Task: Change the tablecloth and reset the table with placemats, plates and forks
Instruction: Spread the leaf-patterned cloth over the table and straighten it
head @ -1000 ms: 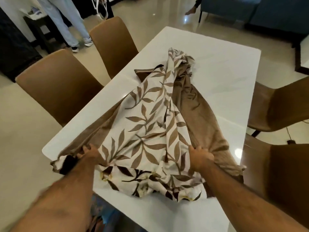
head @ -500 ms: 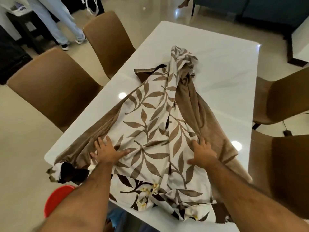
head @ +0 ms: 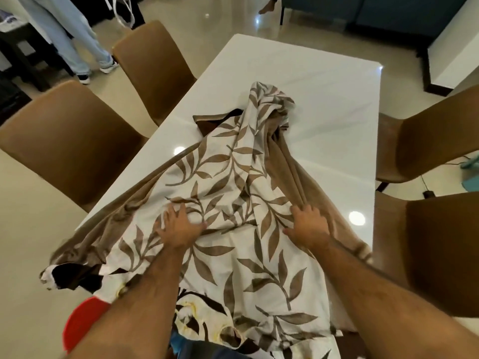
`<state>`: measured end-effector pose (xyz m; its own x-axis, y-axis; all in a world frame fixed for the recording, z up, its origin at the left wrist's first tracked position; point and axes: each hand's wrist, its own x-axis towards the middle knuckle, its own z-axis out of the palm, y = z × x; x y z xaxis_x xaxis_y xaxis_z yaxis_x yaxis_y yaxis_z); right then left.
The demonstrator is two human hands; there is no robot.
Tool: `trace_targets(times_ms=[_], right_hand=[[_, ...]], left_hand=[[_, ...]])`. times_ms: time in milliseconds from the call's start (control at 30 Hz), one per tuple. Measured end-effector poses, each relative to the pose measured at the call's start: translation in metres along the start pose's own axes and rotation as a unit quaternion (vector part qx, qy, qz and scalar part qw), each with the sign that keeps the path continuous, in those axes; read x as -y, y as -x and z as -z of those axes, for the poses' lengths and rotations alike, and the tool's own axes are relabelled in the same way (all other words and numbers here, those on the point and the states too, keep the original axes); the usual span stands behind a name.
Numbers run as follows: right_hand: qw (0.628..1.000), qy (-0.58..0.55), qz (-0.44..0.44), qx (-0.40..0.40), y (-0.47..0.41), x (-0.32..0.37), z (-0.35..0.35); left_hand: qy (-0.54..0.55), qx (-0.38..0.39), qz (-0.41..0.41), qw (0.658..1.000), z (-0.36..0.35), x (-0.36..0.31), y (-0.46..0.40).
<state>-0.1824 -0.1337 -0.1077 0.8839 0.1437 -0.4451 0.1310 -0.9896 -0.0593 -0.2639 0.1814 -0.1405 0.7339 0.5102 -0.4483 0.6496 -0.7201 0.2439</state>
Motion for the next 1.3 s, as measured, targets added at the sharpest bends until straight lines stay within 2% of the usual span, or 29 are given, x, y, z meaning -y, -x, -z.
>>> trace_targets(times_ms=[100, 233, 400, 467, 533, 633, 767, 867, 967, 1033, 1167, 1300], right_hand=[[0.995, -0.01, -0.007, 0.098, 0.005, -0.024, -0.017], [0.991, -0.021, -0.066, 0.116, 0.007, -0.052, -0.017], [0.996, 0.006, -0.059, 0.061, 0.007, -0.024, -0.014], [0.996, 0.023, -0.045, 0.078, 0.008, -0.021, -0.02], [0.994, 0.012, -0.061, 0.095, 0.007, -0.029, -0.021], [0.988, 0.017, -0.068, 0.136, 0.007, -0.043, -0.02], [0.979, 0.045, -0.055, 0.189, 0.006, -0.036, -0.017], [0.987, 0.048, -0.029, 0.151, 0.001, -0.025, 0.003], [0.999, 0.011, 0.015, 0.026, 0.0, -0.015, 0.015], [0.998, -0.043, 0.045, -0.029, -0.001, -0.014, 0.008], [0.995, -0.027, 0.096, 0.032, -0.005, -0.026, -0.021], [0.999, -0.027, 0.029, 0.028, -0.004, -0.043, -0.028]], left_hand=[[-0.036, 0.028, -0.003, 0.999, -0.014, 0.021, 0.009], [-0.033, 0.027, 0.067, 0.997, 0.008, 0.059, -0.003], [-0.05, 0.035, 0.038, 0.997, -0.002, 0.038, 0.002], [-0.052, 0.04, 0.035, 0.997, -0.006, 0.033, 0.013], [-0.043, 0.032, 0.033, 0.998, -0.007, 0.049, 0.018], [-0.044, 0.059, 0.025, 0.997, -0.002, 0.075, 0.019], [-0.077, 0.086, 0.012, 0.993, -0.002, 0.056, 0.02], [-0.076, 0.071, 0.014, 0.994, -0.004, 0.037, 0.021], [-0.023, 0.037, 0.02, 0.999, -0.004, 0.033, 0.024], [-0.004, 0.014, 0.018, 1.0, -0.001, 0.034, 0.029], [0.037, -0.029, 0.024, 0.999, 0.016, 0.045, 0.028], [0.027, 0.0, 0.055, 0.998, 0.033, 0.063, 0.02]])
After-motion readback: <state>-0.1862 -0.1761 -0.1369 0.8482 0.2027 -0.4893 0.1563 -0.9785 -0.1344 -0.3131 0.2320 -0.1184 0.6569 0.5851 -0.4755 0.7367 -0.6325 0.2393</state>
